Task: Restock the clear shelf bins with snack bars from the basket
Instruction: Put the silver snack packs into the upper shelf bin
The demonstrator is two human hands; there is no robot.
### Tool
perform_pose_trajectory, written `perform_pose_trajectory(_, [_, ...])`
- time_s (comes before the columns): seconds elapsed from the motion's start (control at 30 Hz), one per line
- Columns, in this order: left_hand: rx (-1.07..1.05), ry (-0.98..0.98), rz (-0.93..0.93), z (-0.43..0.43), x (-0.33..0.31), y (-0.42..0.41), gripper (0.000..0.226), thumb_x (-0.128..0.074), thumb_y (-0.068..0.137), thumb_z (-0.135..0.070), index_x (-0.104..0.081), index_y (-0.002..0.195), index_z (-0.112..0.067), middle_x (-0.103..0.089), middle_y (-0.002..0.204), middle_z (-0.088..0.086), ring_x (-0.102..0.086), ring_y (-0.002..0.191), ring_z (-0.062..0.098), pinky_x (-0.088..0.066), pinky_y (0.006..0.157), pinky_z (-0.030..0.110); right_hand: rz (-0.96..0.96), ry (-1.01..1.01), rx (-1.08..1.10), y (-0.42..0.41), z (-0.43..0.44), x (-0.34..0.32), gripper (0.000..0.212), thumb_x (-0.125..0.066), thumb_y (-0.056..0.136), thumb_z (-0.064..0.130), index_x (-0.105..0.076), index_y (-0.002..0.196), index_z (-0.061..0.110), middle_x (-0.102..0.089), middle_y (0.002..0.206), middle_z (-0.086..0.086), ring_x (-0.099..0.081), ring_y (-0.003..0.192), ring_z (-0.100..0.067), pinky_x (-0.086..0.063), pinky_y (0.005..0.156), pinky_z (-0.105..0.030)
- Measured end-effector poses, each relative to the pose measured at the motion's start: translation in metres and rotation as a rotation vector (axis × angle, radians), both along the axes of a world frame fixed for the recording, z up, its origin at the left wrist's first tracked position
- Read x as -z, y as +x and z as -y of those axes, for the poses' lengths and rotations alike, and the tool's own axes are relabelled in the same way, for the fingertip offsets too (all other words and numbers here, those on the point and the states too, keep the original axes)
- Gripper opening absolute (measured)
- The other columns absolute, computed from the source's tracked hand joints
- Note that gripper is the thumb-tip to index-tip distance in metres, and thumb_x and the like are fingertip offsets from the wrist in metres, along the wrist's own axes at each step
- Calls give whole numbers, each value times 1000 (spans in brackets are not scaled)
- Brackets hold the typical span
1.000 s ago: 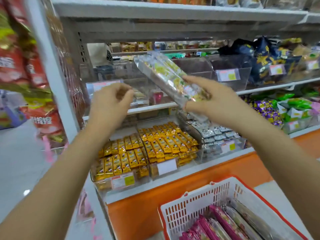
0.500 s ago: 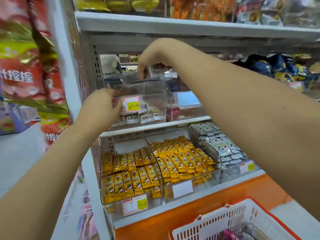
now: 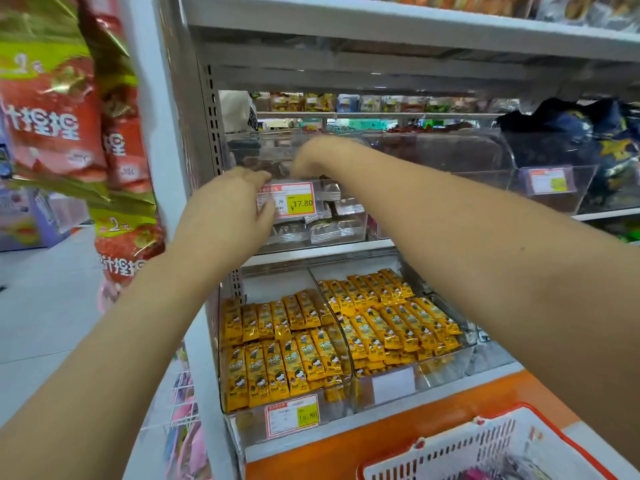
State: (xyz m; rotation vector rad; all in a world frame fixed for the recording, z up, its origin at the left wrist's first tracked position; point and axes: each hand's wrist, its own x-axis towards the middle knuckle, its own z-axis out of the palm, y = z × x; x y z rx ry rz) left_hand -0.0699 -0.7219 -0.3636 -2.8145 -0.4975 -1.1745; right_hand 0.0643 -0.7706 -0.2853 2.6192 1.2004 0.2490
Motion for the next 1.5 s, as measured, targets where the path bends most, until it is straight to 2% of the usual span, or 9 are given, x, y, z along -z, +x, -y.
perform_pose_trajectory(0.2, [6,2,15,-1,1,2,46,-49,94,-27,-47,138,-14,-52,135,10,-51,119,27,-42,95,36,0,30,-24,7,7,0,47,-33,104,23,-25,150,13,-32,153,-10,-37,135,-28,-34,105,-37])
perform_pose_trajectory(0.33, [1,10,17,-1,1,2,46,-47,95,-27,-46,139,-15,-52,136,9,-51,119,27,-42,94,36,124,133,48,14,14,-1,38,-39,100,25,-50,133,9,-53,115,-12,-52,98,-29,-46,85,-39])
perform_pose_trajectory(0.53, [-4,-6,28,4,0,2,45,-48,95,-24,-48,138,-12,-53,136,10,-53,119,28,-44,94,38,319,156,66,17,14,10,33,-42,96,15,-55,124,6,-56,124,-12,-56,111,-33,-48,87,-39])
perform_pose_trajectory(0.83, [59,-88,110,21,12,2,41,-47,96,-22,-50,134,-7,-50,140,10,-43,132,24,-35,104,35,162,451,-76,15,45,6,27,-43,93,6,-58,115,0,-59,105,-14,-57,94,-29,-42,72,-32])
perform_pose_trajectory(0.93, [202,-137,289,41,23,-2,26,-51,96,-27,-67,110,-12,-69,109,6,-61,102,23,-43,80,30,208,639,-166,5,66,0,24,-50,92,15,-60,111,5,-62,114,-14,-60,101,-29,-39,71,-31])
perform_pose_trajectory(1.03, [307,-193,305,74,43,0,37,-48,91,-38,-60,66,-13,-59,59,0,-54,59,20,-37,57,31,192,723,-226,-12,105,8,20,-54,90,27,-51,74,16,-55,77,-9,-56,82,-27,-39,69,-30])
perform_pose_trajectory(1.3, [442,-449,-268,149,176,38,52,-43,86,-54,-51,58,-11,-57,49,3,-56,50,18,-41,52,34,-146,413,-26,-11,226,150,37,-56,90,40,-44,66,15,-53,79,-11,-57,85,-26,-36,67,-30])
perform_pose_trajectory(1.4, [473,-544,-478,165,245,49,22,-59,87,-32,-50,71,-18,-54,61,-4,-54,61,17,-37,56,32,-352,215,132,19,270,229,4,-53,91,10,-53,90,6,-57,89,-13,-56,81,-27,-39,63,-29])
perform_pose_trajectory(1.5, [475,-604,-627,180,301,49,17,-62,83,-15,-48,74,-20,-54,67,-6,-51,62,10,-39,60,27,-451,82,283,46,319,298,9,-45,90,-2,-49,91,6,-54,99,-15,-53,88,-25,-39,69,-31])
